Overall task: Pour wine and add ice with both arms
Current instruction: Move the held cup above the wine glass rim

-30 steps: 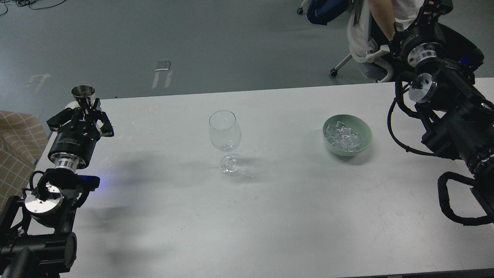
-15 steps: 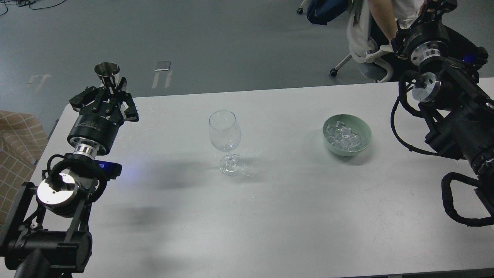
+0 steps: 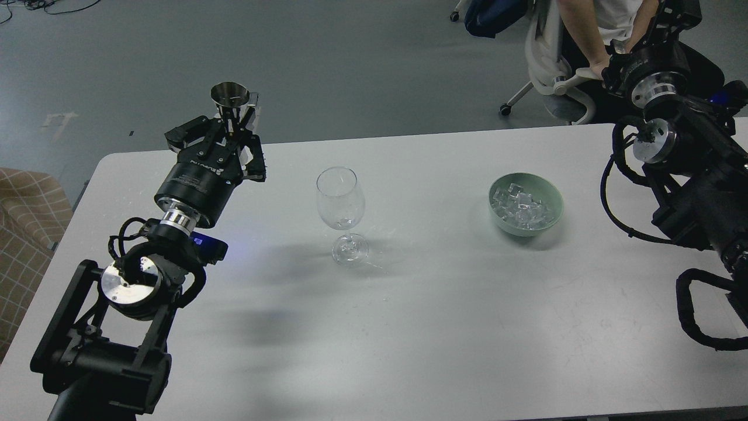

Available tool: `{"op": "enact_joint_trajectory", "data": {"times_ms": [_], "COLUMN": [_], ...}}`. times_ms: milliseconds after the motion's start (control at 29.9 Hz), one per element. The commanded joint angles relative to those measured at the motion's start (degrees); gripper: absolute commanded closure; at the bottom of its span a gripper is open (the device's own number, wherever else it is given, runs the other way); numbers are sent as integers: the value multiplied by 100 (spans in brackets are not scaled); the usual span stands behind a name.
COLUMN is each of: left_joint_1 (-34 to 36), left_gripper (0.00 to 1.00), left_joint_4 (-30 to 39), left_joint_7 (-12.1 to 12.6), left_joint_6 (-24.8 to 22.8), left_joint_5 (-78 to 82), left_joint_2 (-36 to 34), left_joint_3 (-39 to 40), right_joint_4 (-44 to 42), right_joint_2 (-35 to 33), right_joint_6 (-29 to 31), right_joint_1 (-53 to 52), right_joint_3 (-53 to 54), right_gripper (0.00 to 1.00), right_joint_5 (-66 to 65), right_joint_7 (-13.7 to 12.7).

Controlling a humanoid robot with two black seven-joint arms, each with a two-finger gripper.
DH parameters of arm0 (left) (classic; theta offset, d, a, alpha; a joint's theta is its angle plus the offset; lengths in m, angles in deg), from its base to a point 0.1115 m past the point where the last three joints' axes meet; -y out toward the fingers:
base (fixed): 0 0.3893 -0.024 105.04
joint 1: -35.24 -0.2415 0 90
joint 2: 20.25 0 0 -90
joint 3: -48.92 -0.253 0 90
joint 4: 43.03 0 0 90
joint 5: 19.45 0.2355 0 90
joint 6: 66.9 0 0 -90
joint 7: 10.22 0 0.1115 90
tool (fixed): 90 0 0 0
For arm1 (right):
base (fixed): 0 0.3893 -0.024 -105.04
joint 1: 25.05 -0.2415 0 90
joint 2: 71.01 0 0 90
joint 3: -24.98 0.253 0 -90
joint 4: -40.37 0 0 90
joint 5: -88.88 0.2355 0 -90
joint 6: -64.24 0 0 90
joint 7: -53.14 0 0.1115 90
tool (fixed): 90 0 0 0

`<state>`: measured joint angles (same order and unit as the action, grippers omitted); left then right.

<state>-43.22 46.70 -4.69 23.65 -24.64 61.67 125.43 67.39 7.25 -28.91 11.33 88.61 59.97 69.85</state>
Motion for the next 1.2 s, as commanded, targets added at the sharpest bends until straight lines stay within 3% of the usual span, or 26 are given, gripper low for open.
{"op": "enact_joint_trajectory", "data": {"times_ms": [0, 635, 1169], "left_joint_1": [14, -21, -21], "left_gripper": [79, 79, 79], "left_joint_4": [79, 325, 123], "left_joint_7": [89, 142, 212], "left_joint_6": [15, 68, 15], "left_joint_5": [159, 738, 1784], "left_joint_2": [132, 71, -9], "left_joint_3": [-92, -426, -637], "right_joint_4": [-21, -3, -12], "right_joint_2": [-30, -74, -83], "right_joint_6": [-1, -1, -9], "right_joint_1": [35, 79, 71], "right_joint_3": [1, 19, 71], "right_gripper": [0, 0, 0], "right_joint_5": [0, 8, 26], "right_joint_7": [-1, -1, -1]}}
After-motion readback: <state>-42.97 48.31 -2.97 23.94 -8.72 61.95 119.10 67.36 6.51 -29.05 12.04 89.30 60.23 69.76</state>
